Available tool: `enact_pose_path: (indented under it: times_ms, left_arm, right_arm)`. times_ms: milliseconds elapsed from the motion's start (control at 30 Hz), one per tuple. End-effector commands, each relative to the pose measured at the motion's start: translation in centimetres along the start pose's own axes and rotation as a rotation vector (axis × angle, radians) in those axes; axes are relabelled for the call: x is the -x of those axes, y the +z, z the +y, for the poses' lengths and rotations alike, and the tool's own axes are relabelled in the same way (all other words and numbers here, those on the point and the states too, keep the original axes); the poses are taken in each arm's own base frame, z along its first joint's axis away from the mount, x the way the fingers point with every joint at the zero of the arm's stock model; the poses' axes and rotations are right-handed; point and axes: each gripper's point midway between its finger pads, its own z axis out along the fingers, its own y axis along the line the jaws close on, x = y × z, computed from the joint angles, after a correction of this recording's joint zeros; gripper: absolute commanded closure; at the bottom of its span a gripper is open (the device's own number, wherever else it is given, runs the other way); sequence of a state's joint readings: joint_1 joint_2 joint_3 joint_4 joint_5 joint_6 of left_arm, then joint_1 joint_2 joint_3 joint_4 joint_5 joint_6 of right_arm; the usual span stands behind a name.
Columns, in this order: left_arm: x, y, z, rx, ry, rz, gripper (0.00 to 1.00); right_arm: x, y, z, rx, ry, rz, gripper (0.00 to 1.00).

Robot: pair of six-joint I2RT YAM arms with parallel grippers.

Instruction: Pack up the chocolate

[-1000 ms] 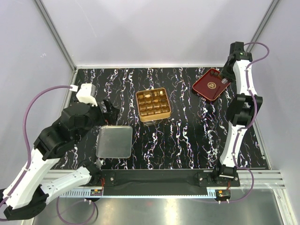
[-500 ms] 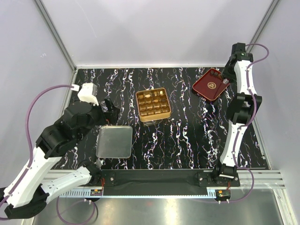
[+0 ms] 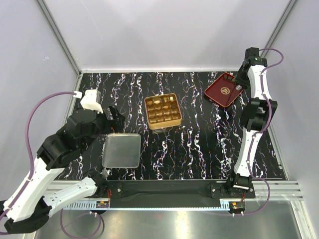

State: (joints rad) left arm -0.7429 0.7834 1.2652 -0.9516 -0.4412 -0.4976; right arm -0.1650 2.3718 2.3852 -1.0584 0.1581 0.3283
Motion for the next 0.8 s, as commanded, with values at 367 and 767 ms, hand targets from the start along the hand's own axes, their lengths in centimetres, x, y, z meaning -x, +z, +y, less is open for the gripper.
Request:
enact_pose_path:
  times_ms: [367,767]
  left_arm:
    - [1.1,0.0,0.1,0.019,-0.011,-0.039,0.01]
    - [1.3,-0.6,1.0,0.043,-0.015,-0.059,0.01]
  right_arm:
    - [0.9,1.4,0.4,0.018,-0.011,-0.03,0.48]
    - [0.6,1.4,0.3,0.021,-0.037,-0.025,0.55]
